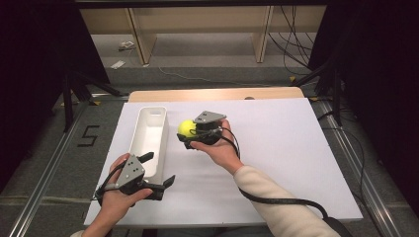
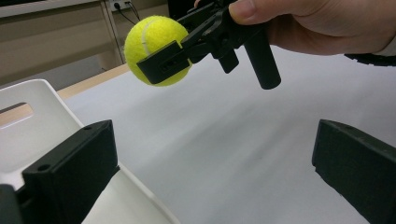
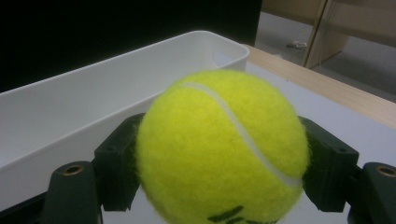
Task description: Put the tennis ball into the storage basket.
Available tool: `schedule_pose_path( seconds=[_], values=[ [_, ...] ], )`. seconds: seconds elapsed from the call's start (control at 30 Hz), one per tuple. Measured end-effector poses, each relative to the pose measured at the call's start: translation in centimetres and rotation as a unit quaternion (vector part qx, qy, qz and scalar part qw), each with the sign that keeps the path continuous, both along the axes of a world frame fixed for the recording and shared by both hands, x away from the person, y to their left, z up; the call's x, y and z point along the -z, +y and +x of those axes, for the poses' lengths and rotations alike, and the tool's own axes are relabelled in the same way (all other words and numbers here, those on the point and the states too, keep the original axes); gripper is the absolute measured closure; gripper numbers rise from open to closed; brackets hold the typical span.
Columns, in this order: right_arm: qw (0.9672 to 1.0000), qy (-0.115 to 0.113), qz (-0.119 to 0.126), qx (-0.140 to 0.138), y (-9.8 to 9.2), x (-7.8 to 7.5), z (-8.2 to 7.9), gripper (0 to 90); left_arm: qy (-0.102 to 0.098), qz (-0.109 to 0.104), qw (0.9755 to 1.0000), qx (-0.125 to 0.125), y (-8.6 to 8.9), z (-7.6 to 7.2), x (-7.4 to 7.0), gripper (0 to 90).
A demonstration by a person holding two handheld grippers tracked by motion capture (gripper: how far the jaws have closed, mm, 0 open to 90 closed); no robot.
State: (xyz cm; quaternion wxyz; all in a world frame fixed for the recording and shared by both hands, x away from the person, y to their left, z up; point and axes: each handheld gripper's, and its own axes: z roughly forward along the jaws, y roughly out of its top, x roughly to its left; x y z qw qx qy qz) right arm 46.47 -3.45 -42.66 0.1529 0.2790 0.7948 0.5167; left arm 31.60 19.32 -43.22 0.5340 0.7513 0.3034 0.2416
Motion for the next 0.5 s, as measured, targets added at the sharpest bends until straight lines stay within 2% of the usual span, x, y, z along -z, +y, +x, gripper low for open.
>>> schedule_pose_path(
  seconds=[0.5],
  values=[
    [1.0000,-0.004,0.009,-0.001,0.34,-0.58,0.11,26.5,0.001,0.000,1.0000,0.000,0.01,0.03,0.04,0.0]
  ],
)
